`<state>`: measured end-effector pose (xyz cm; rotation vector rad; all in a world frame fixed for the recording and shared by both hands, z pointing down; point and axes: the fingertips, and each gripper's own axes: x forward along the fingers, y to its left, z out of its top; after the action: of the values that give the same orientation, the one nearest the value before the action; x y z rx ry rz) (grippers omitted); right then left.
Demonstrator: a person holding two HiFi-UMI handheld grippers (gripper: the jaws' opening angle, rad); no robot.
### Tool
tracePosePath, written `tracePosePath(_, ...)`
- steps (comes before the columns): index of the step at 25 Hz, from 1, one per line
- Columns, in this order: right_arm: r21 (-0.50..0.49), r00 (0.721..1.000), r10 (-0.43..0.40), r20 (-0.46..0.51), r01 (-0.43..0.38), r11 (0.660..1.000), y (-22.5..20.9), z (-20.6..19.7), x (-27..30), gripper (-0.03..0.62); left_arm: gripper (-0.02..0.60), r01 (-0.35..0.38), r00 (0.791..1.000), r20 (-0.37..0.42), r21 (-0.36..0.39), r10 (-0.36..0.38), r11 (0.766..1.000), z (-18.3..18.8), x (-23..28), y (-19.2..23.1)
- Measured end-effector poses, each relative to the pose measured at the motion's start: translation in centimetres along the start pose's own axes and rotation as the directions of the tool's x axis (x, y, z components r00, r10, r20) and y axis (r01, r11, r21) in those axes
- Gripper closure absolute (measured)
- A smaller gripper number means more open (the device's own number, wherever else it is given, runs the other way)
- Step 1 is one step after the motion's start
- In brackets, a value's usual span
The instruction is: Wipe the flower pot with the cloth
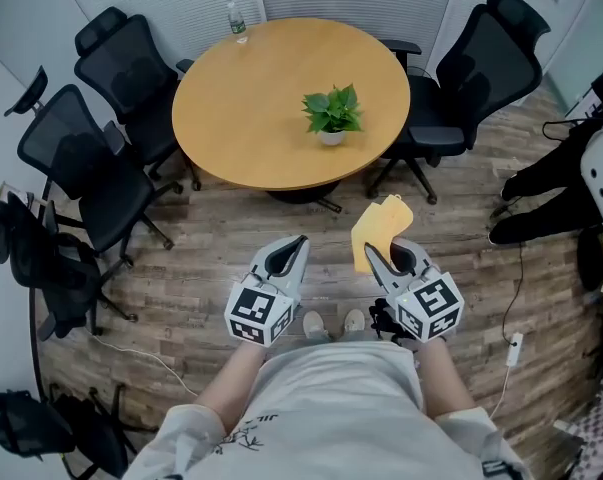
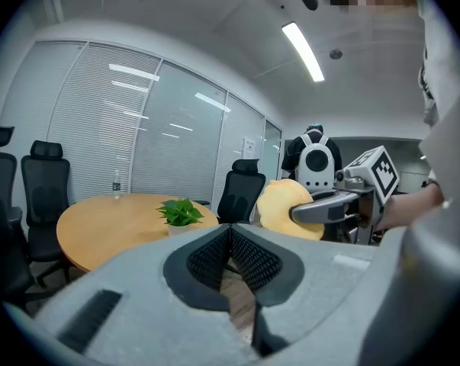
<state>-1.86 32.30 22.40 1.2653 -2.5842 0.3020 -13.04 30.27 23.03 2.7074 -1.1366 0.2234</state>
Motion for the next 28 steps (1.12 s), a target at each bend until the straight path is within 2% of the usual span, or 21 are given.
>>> tracePosePath(6, 0.009, 1.000, -0.023, -0.005, 0.023, 1.000, 0.5, -0.3, 0.6, 0.533, 0.571, 0.018, 1.000, 0.001, 0.001, -0.018, 1.000, -0.4, -0.2, 1.1)
tracePosePath(11, 0.028, 1.000, -0.018, -0.016, 0.018, 0.999, -1.1, -1.1, 1.4, 0.533, 0.570, 0.028, 1.000, -0.003, -0.004, -0.028, 1.000, -0.7, 1.9, 1.8)
tracePosePath(17, 0.047, 1.000, -0.021, -0.022, 0.022, 0.999, -5.7, -0.7, 4.4, 0.533, 0.571, 0.027, 1.000, -0.012, -0.001, -0.027, 1.000, 0.1, 6.4, 3.9)
tracePosePath(28, -0.021, 0.997, 0.042, -0.058, -0.043, 0.999, -14.1, 2.3, 10.6, 0.533, 0.571, -0.005, 1.000, 0.013, -0.014, 0.005, 1.000, 3.2, 15.7, 8.6)
